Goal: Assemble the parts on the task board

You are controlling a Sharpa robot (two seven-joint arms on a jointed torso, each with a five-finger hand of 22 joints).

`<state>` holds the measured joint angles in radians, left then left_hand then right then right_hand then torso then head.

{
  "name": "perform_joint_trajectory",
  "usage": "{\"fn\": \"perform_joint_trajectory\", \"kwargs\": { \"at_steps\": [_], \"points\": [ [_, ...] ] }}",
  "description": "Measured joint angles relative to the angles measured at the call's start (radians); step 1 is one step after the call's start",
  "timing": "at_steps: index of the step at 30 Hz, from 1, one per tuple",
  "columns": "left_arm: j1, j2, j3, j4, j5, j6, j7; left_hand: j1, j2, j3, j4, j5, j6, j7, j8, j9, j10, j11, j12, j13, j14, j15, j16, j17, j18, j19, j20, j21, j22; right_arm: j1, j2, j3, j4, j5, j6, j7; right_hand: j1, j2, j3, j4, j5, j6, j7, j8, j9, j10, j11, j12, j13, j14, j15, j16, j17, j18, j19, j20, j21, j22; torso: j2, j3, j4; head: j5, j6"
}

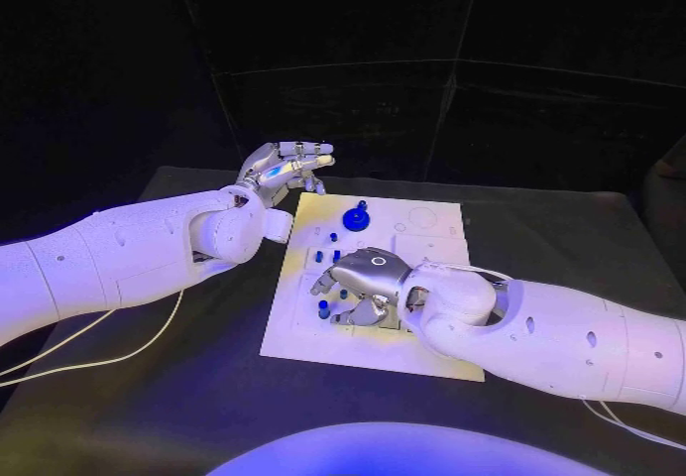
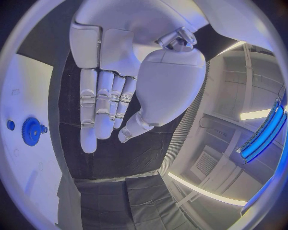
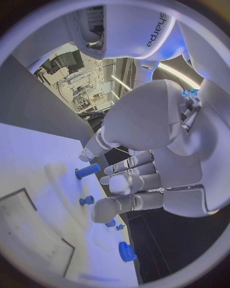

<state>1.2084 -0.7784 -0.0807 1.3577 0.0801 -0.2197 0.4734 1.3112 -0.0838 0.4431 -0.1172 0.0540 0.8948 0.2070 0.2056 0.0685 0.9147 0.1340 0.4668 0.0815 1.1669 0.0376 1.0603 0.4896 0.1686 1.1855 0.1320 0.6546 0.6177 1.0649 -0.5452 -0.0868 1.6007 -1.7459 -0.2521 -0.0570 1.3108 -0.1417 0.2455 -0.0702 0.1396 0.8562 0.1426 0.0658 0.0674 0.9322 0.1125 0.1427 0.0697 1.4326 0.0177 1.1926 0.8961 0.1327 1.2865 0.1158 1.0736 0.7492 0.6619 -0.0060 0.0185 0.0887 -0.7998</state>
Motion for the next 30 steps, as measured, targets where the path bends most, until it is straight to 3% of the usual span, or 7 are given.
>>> {"fn": "perform_joint_trajectory", "kwargs": {
  "at_steps": [5,8,11,13,18,23,30],
  "points": [
    [0.0,-0.001,0.0,0.0,0.0,0.001,-0.001,0.0,0.0,0.0,0.0,0.0,0.0,0.0,0.0,0.0,0.0,0.0,0.0,0.0,0.0,0.0,0.0,0.0,0.0,0.0,0.0,0.0,0.0,0.011,-0.099,0.0,0.063,0.059,-0.048,0.008,0.014,0.016,-0.038,0.008,0.018,0.029,0.02,0.009,0.006,0.04,-0.013,0.057,0.007,0.006,-0.006,0.02,0.019,0.0,0.019,-0.007,0.0,0.008,-0.001,-0.0012,-0.0013,-0.012,0.006],
    [0.0,-0.003,0.0,0.001,0.0,0.002,-0.002,0.0,0.0,0.0,0.0,0.0,0.0,0.0,0.0,0.0,0.0,0.0,0.0,0.0,0.0,0.0,0.0,0.0,0.0,0.0,0.0,0.0,0.0,0.034,-0.167,0.002,0.097,0.124,-0.064,0.001,-0.014,0.044,-0.058,0.034,0.021,0.084,0.019,0.033,0.015,0.192,-0.028,0.146,0.038,0.024,-0.021,0.058,0.078,0.0,0.059,-0.012,0.057,0.096,-0.002,-0.0021,-0.0026,-0.027,0.011],
    [0.0,-0.006,-0.002,0.002,0.0,0.003,-0.002,0.0,0.0,0.0,0.0,0.0,0.0,0.0,0.0,0.0,0.0,0.0,0.0,0.0,0.0,0.0,0.0,0.0,0.0,0.0,0.0,0.0,0.0,0.055,-0.256,0.005,0.133,0.224,-0.078,-0.023,-0.073,0.032,-0.106,0.082,0.038,0.126,-0.013,0.058,0.021,0.395,-0.069,0.311,0.137,0.035,-0.051,0.131,0.192,-0.025,0.125,-0.042,0.169,0.259,-0.003,-0.0035,-0.005,-0.047,0.017],
    [0.0,-0.009,-0.003,0.004,0.0,0.004,-0.003,0.0,0.0,0.0,0.0,0.0,0.0,0.0,0.0,0.0,0.0,0.0,0.0,0.0,0.0,0.0,0.0,-0.001,0.0,0.0,0.0,0.0,0.0,0.06,-0.317,0.004,0.155,0.297,-0.085,-0.051,-0.1,0.031,-0.146,0.112,0.074,0.139,-0.026,0.075,0.025,0.454,-0.084,0.558,0.408,0.033,-0.07,0.164,0.242,-0.025,0.144,-0.061,0.206,0.31,-0.004,-0.0047,-0.0069,-0.055,0.021],
    [0.0,-0.014,-0.009,0.009,0.0,0.005,-0.003,0.0,0.0,0.0,0.0,0.0,0.0,0.0,0.0,0.0,0.0,0.0,0.0,0.0,0.0,0.0,0.0,-0.001,0.0,0.0,0.0,0.0,0.0,0.065,-0.417,0.003,0.199,0.421,-0.087,-0.143,-0.16,0.043,-0.249,0.2,0.108,0.146,-0.033,0.118,0.03,0.482,-0.095,0.977,0.9,0.031,-0.077,0.239,0.373,-0.048,0.165,-0.068,0.266,0.4,-0.006,-0.0078,-0.0158,-0.068,0.029],
    [0.0,-0.014,-0.012,0.012,0.0,0.007,-0.004,0.0,0.0,-0.003,-0.003,0.0,0.0,0.0,0.0,0.0,-0.007,0.0,0.0,0.0,0.0,0.0,0.004,-0.002,0.0,0.0,0.0,0.0,0.0,0.065,-0.465,0.002,0.227,0.453,-0.077,-0.255,-0.154,0.034,-0.351,0.318,0.099,0.13,-0.031,0.176,0.043,0.466,-0.091,1.082,1.044,0.035,-0.073,0.272,0.412,-0.048,0.17,-0.066,0.297,0.451,-0.007,-0.0083,-0.0263,-0.072,0.031],
    [0.0,-0.018,-0.013,0.014,0.0,0.01,-0.006,0.0,0.0,-0.003,-0.003,0.0,0.0,0.0,0.0,0.0,-0.007,0.0,0.0,0.0,0.0,0.0,0.004,-0.002,0.0,0.0,0.0,0.0,0.0,0.053,-0.495,0.001,0.259,0.422,-0.058,-0.371,-0.127,0.043,-0.383,0.357,0.114,0.146,-0.047,0.236,0.067,0.486,-0.105,1.148,1.143,0.034,-0.073,0.294,0.412,-0.048,0.174,-0.069,0.321,0.488,-0.009,-0.0096,-0.0297,-0.081,0.029]
  ]
}}
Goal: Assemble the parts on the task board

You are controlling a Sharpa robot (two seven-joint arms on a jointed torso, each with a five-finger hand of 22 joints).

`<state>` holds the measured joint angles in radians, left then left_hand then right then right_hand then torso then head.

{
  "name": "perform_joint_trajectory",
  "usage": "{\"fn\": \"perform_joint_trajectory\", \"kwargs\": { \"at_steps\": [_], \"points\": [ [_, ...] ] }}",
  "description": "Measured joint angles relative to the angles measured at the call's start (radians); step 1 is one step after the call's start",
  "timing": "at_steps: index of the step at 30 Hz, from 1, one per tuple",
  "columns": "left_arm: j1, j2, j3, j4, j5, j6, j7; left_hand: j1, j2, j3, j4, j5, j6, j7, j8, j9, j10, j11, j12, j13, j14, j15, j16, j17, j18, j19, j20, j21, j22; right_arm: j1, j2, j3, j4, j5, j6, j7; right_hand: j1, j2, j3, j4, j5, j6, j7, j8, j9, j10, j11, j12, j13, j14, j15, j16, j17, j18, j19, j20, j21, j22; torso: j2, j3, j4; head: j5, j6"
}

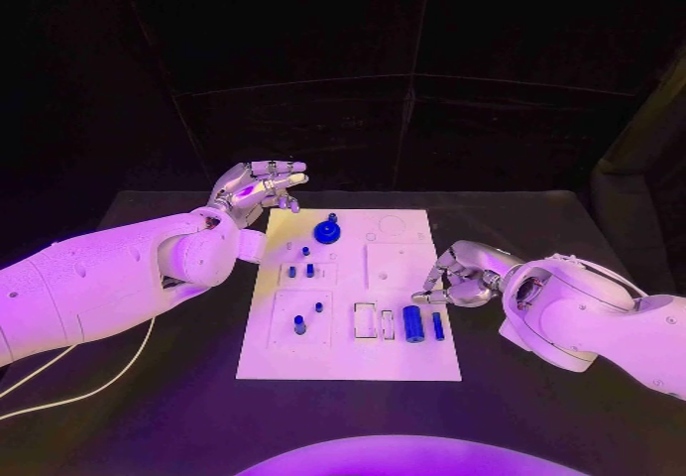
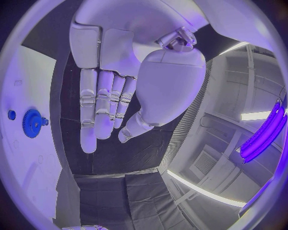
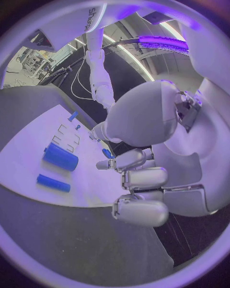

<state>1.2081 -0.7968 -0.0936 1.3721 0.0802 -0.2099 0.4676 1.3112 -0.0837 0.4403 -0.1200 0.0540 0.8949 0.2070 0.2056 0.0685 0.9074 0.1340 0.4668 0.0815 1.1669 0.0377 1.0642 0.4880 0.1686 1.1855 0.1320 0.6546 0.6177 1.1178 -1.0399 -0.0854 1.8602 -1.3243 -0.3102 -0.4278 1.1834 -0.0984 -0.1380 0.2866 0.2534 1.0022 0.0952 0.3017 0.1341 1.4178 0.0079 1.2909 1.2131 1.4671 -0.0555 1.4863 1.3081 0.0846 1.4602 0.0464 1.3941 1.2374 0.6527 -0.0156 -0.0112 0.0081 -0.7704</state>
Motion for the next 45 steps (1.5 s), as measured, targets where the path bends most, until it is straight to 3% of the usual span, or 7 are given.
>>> {"fn": "perform_joint_trajectory", "kwargs": {
  "at_steps": [2,18,30,45],
  "points": [
    [0.0,-0.002,0.0,0.0,0.0,0.0,0.0,0.0,0.0,0.0,0.0,0.0,0.0,0.0,0.0,0.0,0.0,0.0,0.0,0.0,0.0,0.0,0.0,0.0,0.0,0.0,0.0,0.0,0.0,-0.005,-0.002,0.0,0.006,-0.015,0.007,-0.026,0.0,0.0,-0.003,0.003,0.0,0.004,-0.004,0.011,0.007,0.008,0.001,0.019,0.027,0.0,0.0,0.009,0.0,-0.016,0.0,0.0,0.007,0.014,0.0,-0.0002,-0.0005,-0.002,0.0],
    [0.0,-0.004,-0.001,0.0,0.0,0.004,-0.001,0.0,0.0,0.0,0.0,0.0,-0.003,0.003,0.0,0.0,0.0,0.0,0.006,0.0,-0.004,0.004,0.0,0.0,0.0,0.0,0.0,0.0,0.0,-0.053,0.06,-0.001,-0.01,-0.095,0.061,-0.13,0.0,0.0,-0.019,0.001,0.014,0.001,-0.007,0.028,0.024,0.019,-0.003,0.04,0.067,-0.004,-0.004,0.018,0.0,-0.015,0.004,-0.004,0.015,0.033,0.001,-0.0008,-0.0017,0.001,-0.006],
    [0.0,-0.006,-0.001,-0.001,0.0,0.005,-0.003,0.0,0.0,0.0,0.0,0.0,-0.003,0.003,0.0,0.0,0.0,0.0,0.006,0.0,-0.004,0.004,0.0,-0.001,0.0,0.0,0.0,0.0,0.0,-0.082,0.109,0.001,-0.041,-0.122,0.076,-0.151,0.018,0.027,-0.021,-0.001,0.05,-0.003,-0.01,0.043,0.041,0.019,-0.003,0.04,0.078,-0.004,-0.004,0.018,0.0,-0.015,0.003,-0.004,0.019,0.04,0.001,-0.002,-0.0001,-0.001,-0.008],
    [0.0,-0.006,-0.001,-0.001,0.0,0.006,-0.004,0.0,0.0,0.0,0.0,0.0,-0.003,0.003,0.0,0.0,0.0,0.0,0.006,0.0,-0.004,0.004,0.0,-0.001,0.0,0.0,0.0,0.0,0.0,-0.091,0.137,0.008,-0.057,-0.164,0.079,-0.161,0.068,0.066,-0.031,-0.011,0.142,-0.015,-0.01,0.069,0.064,0.021,-0.005,0.04,0.095,-0.004,-0.004,0.022,-0.001,-0.015,0.003,-0.004,0.023,0.048,-0.001,-0.0024,0.0,0.004,-0.011]
  ]
}}
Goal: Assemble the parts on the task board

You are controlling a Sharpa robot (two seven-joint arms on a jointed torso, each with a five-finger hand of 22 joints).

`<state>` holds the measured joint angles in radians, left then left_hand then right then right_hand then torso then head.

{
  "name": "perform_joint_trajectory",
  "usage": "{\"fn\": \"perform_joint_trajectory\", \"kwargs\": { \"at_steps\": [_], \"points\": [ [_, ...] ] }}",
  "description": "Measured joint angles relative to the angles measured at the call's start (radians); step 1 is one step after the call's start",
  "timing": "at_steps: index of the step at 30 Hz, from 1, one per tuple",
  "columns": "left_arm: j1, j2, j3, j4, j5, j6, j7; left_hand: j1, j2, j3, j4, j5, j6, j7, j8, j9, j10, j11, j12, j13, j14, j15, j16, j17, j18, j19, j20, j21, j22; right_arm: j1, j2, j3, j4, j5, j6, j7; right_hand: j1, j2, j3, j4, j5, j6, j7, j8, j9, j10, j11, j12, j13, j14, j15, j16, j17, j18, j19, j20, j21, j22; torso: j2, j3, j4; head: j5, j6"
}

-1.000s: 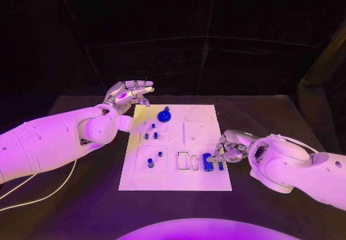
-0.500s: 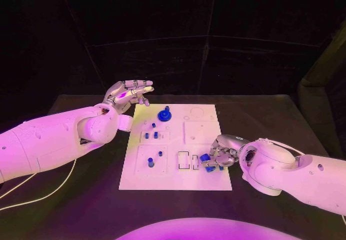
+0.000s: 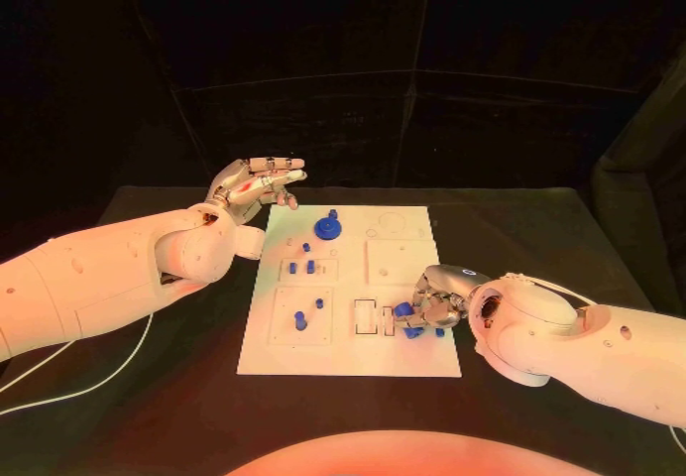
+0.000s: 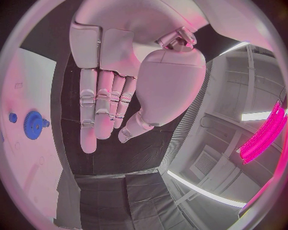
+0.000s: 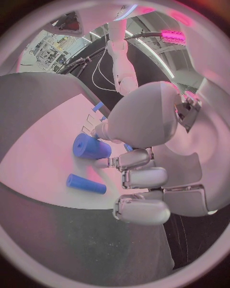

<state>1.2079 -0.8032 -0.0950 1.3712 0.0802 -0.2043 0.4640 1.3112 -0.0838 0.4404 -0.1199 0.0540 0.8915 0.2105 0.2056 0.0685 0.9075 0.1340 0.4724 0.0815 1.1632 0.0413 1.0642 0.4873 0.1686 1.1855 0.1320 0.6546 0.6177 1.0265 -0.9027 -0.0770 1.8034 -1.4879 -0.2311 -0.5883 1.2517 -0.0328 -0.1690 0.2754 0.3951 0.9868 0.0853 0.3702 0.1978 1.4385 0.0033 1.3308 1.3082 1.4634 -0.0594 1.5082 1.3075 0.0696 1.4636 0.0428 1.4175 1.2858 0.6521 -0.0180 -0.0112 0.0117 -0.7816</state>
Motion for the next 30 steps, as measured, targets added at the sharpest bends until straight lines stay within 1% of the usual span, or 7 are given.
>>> {"fn": "perform_joint_trajectory", "kwargs": {
  "at_steps": [3,7,10,16,22,26,30],
  "points": [
    [0.0,0.0,0.0,0.0,0.0,0.0,0.0,0.0,0.0,0.0,0.0,0.0,0.0,0.0,0.0,0.0,0.0,0.0,0.0,0.0,0.0,0.0,0.0,0.0,0.0,0.0,0.0,0.0,0.0,-0.002,-0.01,-0.002,0.009,-0.002,-0.011,0.0,0.006,0.006,-0.003,-0.003,0.005,0.001,-0.006,0.006,0.002,0.002,-0.002,0.0,0.0,0.003,-0.003,0.0,0.0,0.0,0.0,0.0,0.004,0.002,0.0,0.0,0.0,0.001,0.001],
    [0.0,-0.001,0.0,0.0,0.0,0.0,0.0,0.0,0.0,0.0,0.0,0.0,0.0,0.0,0.0,0.0,0.0,0.0,0.0,0.0,0.0,0.0,0.0,0.0,0.0,0.0,0.0,0.0,0.0,-0.007,-0.037,-0.007,0.031,0.005,-0.043,0.0,0.019,0.019,-0.006,0.0,0.026,0.004,-0.003,0.007,0.006,0.005,-0.005,0.0,0.0,0.003,-0.003,0.0,0.0,0.0,0.0,0.0,0.004,0.004,-0.001,-0.0001,-0.0007,0.002,0.003],
    [0.0,0.0,0.0,-0.001,0.0,0.001,0.0,0.0,0.0,0.0,0.0,0.0,0.0,0.0,0.0,0.0,0.0,0.0,0.0,0.0,0.0,0.0,0.0,0.0,0.0,0.0,0.0,0.0,0.0,-0.011,-0.056,-0.009,0.052,0.02,-0.076,0.0,0.019,0.019,-0.007,0.002,0.037,0.007,-0.006,0.013,0.013,0.005,-0.005,0.0,0.0,0.003,-0.003,0.0,0.0,0.0,0.001,-0.001,0.004,0.006,-0.001,-0.0002,-0.0011,0.002,0.005],
    [0.0,0.003,0.0,-0.002,0.0,0.001,-0.001,0.0,0.0,0.0,0.0,0.0,0.0,0.0,0.0,0.0,0.0,0.0,0.0,0.0,0.0,0.0,0.0,0.0,0.0,0.0,0.0,0.0,0.0,-0.01,-0.065,-0.007,0.091,0.056,-0.151,0.01,0.018,0.019,-0.012,0.006,0.057,0.008,-0.008,0.018,0.019,0.009,-0.009,0.0,0.0,0.0,-0.007,0.004,0.0,0.0,0.004,-0.004,0.007,0.009,-0.001,-0.0012,-0.0002,-0.001,0.01],
    [0.0,0.003,0.0,-0.003,0.0,0.002,-0.001,0.0,0.0,0.0,0.0,0.0,0.0,0.0,0.0,0.0,0.0,0.0,0.0,-0.001,0.0,0.0,0.0,0.0,0.0,0.0,0.0,0.0,0.0,-0.009,-0.048,-0.007,0.098,0.09,-0.192,0.021,0.013,0.024,-0.013,0.007,0.064,0.012,-0.012,0.019,0.022,0.009,-0.009,0.004,0.0,0.0,-0.007,0.004,0.0,0.0,0.004,-0.004,0.007,0.011,0.0,-0.0013,0.0012,0.003,0.011],
    [0.0,0.003,0.0,-0.003,0.0,0.002,-0.001,0.0,0.0,0.0,0.0,0.0,0.0,0.0,0.0,0.0,0.0,0.0,0.0,-0.001,0.0,0.0,0.0,0.0,0.0,0.0,0.0,0.0,0.0,-0.009,-0.02,-0.007,0.088,0.113,-0.198,0.026,0.008,0.029,-0.017,0.011,0.07,0.02,-0.013,0.02,0.026,0.016,-0.009,0.004,0.0,0.003,-0.011,0.004,0.0,0.0,0.004,-0.004,0.007,0.012,0.001,-0.002,0.0018,0.006,0.01],
    [0.0,0.004,0.0,-0.002,0.0,0.002,-0.001,0.0,0.0,0.0,0.0,0.0,0.0,0.0,0.0,0.0,0.0,0.0,0.0,-0.001,0.0,0.0,0.0,0.0,0.0,0.0,0.0,0.0,0.0,-0.009,0.014,-0.007,0.071,0.133,-0.197,0.027,-0.008,0.044,-0.028,0.014,0.07,0.032,-0.018,0.025,0.029,0.02,-0.012,0.004,0.0,0.003,-0.011,0.004,0.0,0.0,0.0,-0.008,0.007,0.013,0.001,-0.0022,0.0018,0.008,0.008]
  ]
}}
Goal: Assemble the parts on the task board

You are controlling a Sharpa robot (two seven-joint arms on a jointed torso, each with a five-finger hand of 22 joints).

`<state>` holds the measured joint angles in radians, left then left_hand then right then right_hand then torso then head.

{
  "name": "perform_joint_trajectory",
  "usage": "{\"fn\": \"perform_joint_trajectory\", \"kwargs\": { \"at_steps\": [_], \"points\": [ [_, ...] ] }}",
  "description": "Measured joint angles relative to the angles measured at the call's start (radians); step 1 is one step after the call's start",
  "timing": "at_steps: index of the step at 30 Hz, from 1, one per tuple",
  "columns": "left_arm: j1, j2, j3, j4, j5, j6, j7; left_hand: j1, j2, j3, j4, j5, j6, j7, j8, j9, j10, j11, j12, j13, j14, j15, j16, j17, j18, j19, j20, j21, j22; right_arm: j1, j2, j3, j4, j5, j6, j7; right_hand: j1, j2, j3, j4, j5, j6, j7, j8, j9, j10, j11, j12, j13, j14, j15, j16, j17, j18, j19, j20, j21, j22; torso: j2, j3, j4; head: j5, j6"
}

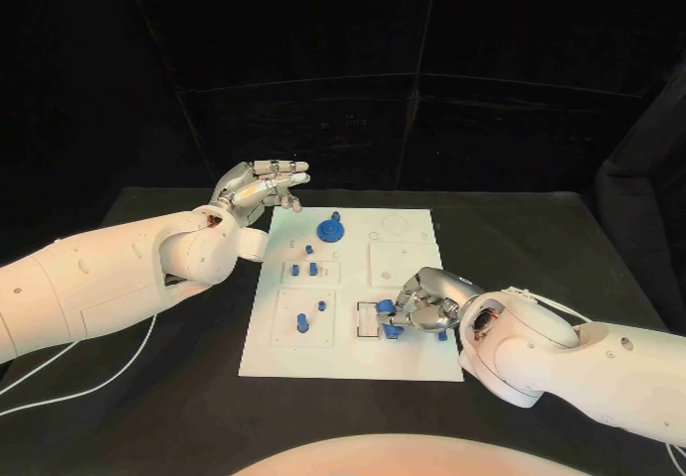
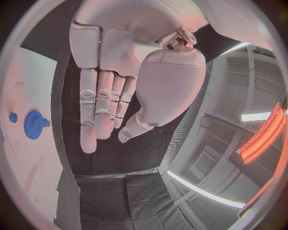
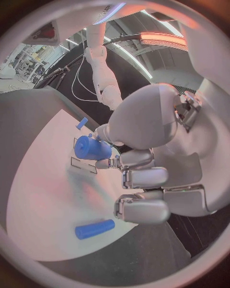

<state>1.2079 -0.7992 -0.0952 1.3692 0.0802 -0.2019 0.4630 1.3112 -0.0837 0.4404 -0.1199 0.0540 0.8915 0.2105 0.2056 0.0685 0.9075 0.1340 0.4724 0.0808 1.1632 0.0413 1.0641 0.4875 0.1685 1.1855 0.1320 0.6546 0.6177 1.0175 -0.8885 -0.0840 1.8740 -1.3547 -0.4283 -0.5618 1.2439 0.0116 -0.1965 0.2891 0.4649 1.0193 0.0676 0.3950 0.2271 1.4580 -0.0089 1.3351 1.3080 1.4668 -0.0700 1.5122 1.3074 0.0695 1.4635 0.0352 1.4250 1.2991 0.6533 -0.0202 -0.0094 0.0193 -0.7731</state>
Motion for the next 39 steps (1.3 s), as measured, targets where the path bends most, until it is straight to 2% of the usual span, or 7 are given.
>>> {"fn": "perform_joint_trajectory", "kwargs": {
  "at_steps": [12,16,21,24,28,34,39],
  "points": [
    [0.0,0.003,0.0,0.001,0.0,0.002,-0.001,0.0,0.0,0.0,0.0,0.0,0.0,0.0,0.0,0.0,0.0,0.0,0.0,0.0,0.0,0.0,0.0,0.0,0.0,0.0,0.0,0.0,0.0,0.0,0.084,0.0,-0.056,0.031,0.018,-0.042,-0.044,0.026,-0.031,0.0,-0.054,0.033,-0.019,0.018,0.022,0.007,-0.007,-0.003,0.0,0.0,-0.014,0.0,0.0,0.0,0.004,-0.01,0.0,-0.002,0.0,0.0002,-0.0005,0.004,-0.001],
    [0.0,0.004,0.0,0.001,0.0,0.003,-0.001,0.0,0.0,0.0,0.0,0.0,0.0,0.0,0.0,0.0,0.0,0.0,0.0,0.0,0.0,0.0,0.0,0.0,0.0,0.0,0.0,0.0,0.0,0.0,0.097,0.0,-0.07,0.032,0.019,-0.055,-0.097,0.023,-0.069,0.0,-0.237,0.03,-0.016,0.019,0.032,0.003,-0.011,-0.026,0.001,0.0,-0.015,0.0,0.0,0.0,0.004,-0.01,0.0,-0.015,0.0,0.0007,-0.0018,0.005,-0.002],
    [0.0,0.004,0.0,0.001,0.0,0.003,-0.001,0.0,0.0,0.0,0.0,0.0,0.0,0.0,0.0,0.0,0.0,0.0,0.0,0.0,0.0,0.0,0.0,0.0,0.0,0.0,0.0,0.0,0.0,0.001,0.105,0.001,-0.082,0.028,0.019,-0.067,-0.19,-0.071,-0.038,0.003,-0.399,-0.002,0.0,0.003,0.035,-0.026,0.0,-0.088,-0.019,0.0,-0.015,-0.011,0.001,0.0,0.004,-0.01,-0.02,-0.043,0.0,0.0008,-0.003,0.007,-0.004],
    [0.0,0.003,0.0,0.001,0.0,0.003,-0.001,0.0,0.0,0.0,0.0,0.0,0.0,0.0,0.0,0.0,0.0,0.0,0.0,0.0,0.0,0.0,0.0,0.0,0.0,0.0,0.0,0.0,0.0,0.001,0.107,0.001,-0.083,0.022,0.019,-0.073,-0.241,-0.131,-0.002,0.009,-0.407,-0.006,0.004,0.001,0.037,-0.033,0.0,-0.113,-0.034,0.0,-0.015,-0.011,0.001,0.0,0.0,-0.007,-0.024,-0.049,0.0,0.0011,-0.0035,0.007,-0.005],
    [0.0,0.003,0.0,0.001,0.0,0.004,-0.002,0.0,0.0,0.0,0.0,0.0,0.0,0.0,0.005,0.0,0.0,0.0,0.003,0.0,0.0,0.0,0.0,-0.001,0.0,0.0,0.0,0.0,0.0,0.001,0.106,0.001,-0.079,0.014,0.021,-0.076,-0.23,-0.144,0.019,0.006,-0.404,-0.007,0.006,-0.001,0.039,-0.033,0.0,-0.115,-0.035,0.0,-0.015,-0.016,0.001,0.0,0.0,-0.007,-0.024,-0.049,0.0,0.0017,-0.0036,0.008,-0.005],
    [0.0,0.002,0.0,0.001,0.0,0.004,-0.002,0.0,0.0,0.0,0.0,0.0,0.0,0.0,0.006,0.0,0.0,0.0,0.004,0.0,0.0,0.0,0.0,-0.002,0.0,0.0,0.0,0.0,0.0,0.001,0.096,0.001,-0.059,0.002,0.033,-0.074,-0.064,-0.099,0.059,-0.041,-0.325,-0.003,0.002,0.0,0.051,-0.033,0.0,-0.115,-0.023,0.0,-0.015,-0.016,0.001,0.0,0.0,-0.007,-0.024,-0.038,0.0,0.0021,-0.004,0.008,-0.007],
    [0.0,0.001,0.0,0.002,0.0,0.004,-0.002,0.0,0.0,0.0,0.0,0.0,0.0,0.0,0.006,0.0,0.0,0.0,0.004,0.0,0.0,0.0,0.0,-0.002,0.0,0.0,0.0,0.0,0.0,0.001,0.09,0.001,-0.049,-0.006,0.046,-0.069,0.009,-0.08,0.064,-0.086,-0.316,0.002,-0.003,0.011,0.059,-0.029,-0.004,-0.115,-0.017,0.0,-0.015,-0.016,0.0,0.0,0.0,-0.007,-0.024,-0.031,0.0,0.0022,-0.0041,0.009,-0.008]
  ]
}}
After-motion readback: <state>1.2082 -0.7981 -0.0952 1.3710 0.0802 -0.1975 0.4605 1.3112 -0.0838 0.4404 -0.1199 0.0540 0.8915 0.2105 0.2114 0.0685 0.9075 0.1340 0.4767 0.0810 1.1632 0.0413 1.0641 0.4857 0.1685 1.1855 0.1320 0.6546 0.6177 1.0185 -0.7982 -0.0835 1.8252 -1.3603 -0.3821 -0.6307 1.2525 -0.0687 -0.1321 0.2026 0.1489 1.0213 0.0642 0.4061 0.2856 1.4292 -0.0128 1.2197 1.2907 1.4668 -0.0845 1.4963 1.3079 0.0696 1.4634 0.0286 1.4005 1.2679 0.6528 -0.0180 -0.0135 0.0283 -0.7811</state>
